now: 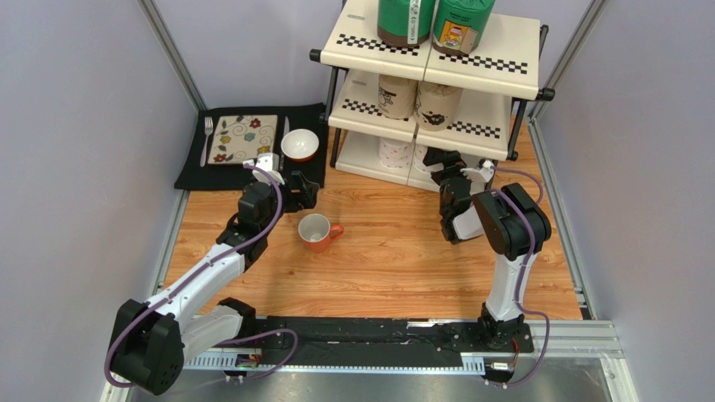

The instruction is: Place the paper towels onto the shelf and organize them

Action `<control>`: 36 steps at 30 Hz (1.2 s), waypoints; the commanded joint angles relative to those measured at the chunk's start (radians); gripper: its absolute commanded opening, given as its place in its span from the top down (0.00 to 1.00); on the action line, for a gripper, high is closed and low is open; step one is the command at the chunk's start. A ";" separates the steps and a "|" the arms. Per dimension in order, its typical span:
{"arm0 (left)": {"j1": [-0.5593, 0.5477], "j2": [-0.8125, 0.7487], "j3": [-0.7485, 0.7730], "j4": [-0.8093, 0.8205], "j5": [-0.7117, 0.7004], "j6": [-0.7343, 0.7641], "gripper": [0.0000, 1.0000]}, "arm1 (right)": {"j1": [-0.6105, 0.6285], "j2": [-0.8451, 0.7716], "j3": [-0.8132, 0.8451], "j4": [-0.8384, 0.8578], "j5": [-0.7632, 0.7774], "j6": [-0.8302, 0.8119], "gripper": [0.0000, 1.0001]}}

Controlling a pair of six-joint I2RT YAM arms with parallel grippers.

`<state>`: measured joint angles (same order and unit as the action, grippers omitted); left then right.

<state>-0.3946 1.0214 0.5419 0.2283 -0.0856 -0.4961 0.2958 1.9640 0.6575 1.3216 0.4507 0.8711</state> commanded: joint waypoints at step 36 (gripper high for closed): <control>0.010 -0.144 0.059 -0.349 -0.083 -0.088 0.01 | 0.042 -0.680 -0.395 -0.055 -0.208 -0.012 0.01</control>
<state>-0.3904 0.8902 0.5381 0.0616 -0.1062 -0.5617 0.3138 1.5257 0.3202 1.2980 0.3389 0.8680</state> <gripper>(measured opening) 0.989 0.993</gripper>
